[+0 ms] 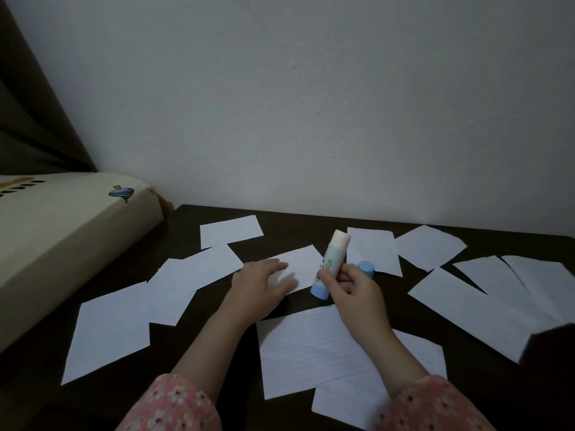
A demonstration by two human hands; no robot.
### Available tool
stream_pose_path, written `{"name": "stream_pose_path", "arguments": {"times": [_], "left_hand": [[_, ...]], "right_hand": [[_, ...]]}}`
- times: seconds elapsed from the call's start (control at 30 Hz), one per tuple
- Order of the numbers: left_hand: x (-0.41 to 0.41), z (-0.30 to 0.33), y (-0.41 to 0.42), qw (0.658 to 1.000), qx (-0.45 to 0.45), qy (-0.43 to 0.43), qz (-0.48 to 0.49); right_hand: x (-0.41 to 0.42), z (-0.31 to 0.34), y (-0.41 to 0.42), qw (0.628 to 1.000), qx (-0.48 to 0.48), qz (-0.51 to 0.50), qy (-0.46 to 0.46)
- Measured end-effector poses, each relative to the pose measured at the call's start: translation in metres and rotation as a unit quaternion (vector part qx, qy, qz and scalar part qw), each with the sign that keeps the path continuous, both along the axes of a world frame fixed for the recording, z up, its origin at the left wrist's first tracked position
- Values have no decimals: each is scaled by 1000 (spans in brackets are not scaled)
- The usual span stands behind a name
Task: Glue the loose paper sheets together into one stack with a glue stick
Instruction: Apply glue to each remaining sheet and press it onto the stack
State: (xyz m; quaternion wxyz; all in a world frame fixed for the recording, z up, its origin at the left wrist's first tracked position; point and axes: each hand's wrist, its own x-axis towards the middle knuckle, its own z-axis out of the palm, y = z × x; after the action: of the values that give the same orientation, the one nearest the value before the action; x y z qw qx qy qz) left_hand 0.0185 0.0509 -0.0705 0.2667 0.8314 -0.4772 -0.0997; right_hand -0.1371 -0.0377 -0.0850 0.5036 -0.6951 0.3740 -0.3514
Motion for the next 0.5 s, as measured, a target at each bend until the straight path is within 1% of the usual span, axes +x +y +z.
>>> {"name": "stream_pose_path", "arguments": {"times": [0.07,0.1,0.17,0.23,0.3,0.37,0.4,0.47,0.5], "left_hand": [[-16,3,1,990,-53,115,-56],[-25,4,1,983,-68,148,-83],[-35,2,-1,973,-111,175,-103],[-40,1,-4,967,-142,190,-91],[-40,3,-8,964,-141,213,-68],[-37,5,-10,970,-118,211,-33],[-33,5,-11,974,-107,198,-9],[-23,4,-12,982,-87,161,43],[-17,2,-12,985,-75,137,66]], "right_hand": [[1,7,2,999,12,19,-31],[2,11,3,998,20,27,-47],[3,17,4,996,41,43,-67],[3,21,2,996,50,64,-47],[4,23,-4,995,31,90,19],[2,22,-14,990,-22,101,100],[1,21,-20,982,-62,105,147],[-4,16,-28,951,-154,125,238],[-6,13,-30,936,-183,137,266]]}}
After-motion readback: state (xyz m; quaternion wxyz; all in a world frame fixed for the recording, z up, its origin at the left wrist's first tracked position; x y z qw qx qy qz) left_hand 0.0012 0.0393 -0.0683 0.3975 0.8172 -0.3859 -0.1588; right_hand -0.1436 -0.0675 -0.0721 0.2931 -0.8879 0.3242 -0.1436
